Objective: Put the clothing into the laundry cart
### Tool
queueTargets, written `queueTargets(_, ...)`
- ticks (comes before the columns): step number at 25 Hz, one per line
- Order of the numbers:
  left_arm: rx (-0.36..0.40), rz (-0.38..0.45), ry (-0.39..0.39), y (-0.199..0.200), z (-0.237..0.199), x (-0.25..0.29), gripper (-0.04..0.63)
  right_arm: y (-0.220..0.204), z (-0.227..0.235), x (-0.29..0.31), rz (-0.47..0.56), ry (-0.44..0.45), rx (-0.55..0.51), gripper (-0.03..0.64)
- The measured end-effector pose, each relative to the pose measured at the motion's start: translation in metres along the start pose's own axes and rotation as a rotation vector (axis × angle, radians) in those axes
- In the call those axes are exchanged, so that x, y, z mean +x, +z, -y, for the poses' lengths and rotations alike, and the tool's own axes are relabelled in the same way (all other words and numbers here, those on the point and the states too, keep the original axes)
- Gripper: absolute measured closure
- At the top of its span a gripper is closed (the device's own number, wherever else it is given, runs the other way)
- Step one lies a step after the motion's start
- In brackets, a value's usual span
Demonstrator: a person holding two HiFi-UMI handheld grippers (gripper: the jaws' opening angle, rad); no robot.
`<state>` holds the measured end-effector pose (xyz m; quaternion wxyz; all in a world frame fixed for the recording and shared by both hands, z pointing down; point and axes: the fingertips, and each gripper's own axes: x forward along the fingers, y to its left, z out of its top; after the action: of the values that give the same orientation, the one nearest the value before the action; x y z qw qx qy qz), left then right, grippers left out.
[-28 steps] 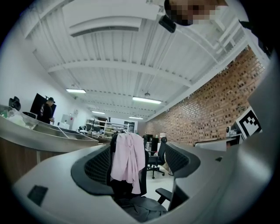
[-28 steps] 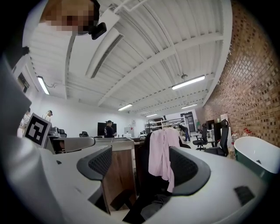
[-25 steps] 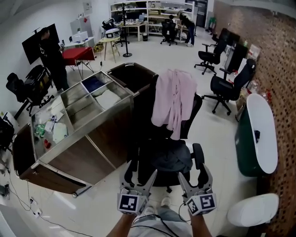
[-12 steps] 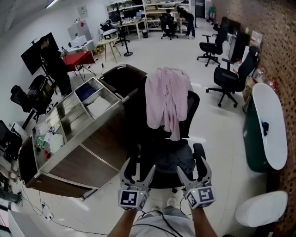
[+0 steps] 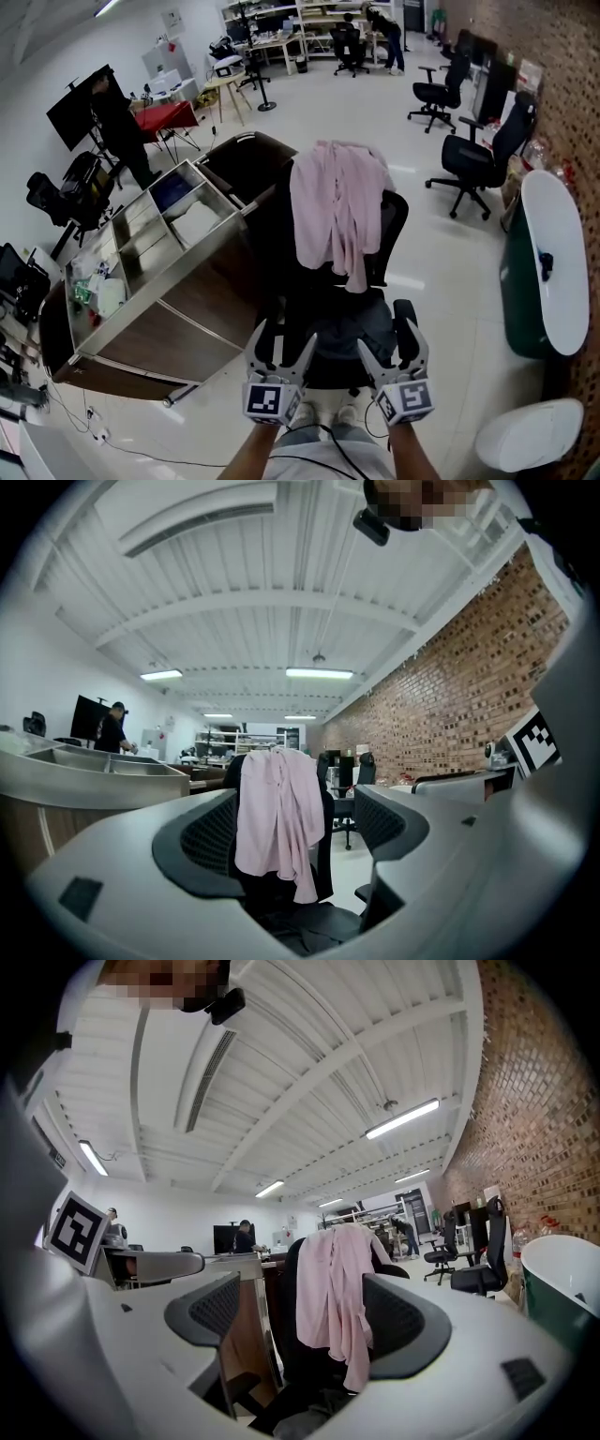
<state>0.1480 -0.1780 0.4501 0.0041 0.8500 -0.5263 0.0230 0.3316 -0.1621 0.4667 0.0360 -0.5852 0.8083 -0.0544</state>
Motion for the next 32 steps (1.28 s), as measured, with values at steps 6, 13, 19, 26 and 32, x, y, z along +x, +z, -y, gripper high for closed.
queueTargets(6, -0.003, -0.006, -0.031, -0.001, -0.013, 0.018, 0.216, -0.005, -0.001, 0.013, -0.021, -0.015, -0.018, 0.181)
queueTargets(13, 0.028, -0.067, -0.095, -0.037, -0.022, 0.035, 0.216, -0.049, 0.002, 0.029, -0.109, -0.02, -0.033, 0.181)
queueTargets(19, 0.032, -0.141, -0.18, -0.087, -0.015, 0.055, 0.216, -0.132, 0.017, 0.042, -0.263, 0.003, -0.053, 0.181)
queueTargets(26, -0.046, -0.206, -0.243, -0.147, -0.013, 0.092, 0.216, -0.24, 0.032, 0.077, -0.471, 0.091, -0.037, 0.179)
queueTargets(32, -0.092, -0.261, -0.242, -0.207, -0.035, 0.114, 0.216, -0.34, 0.042, 0.114, -0.648, 0.186, -0.08, 0.179)
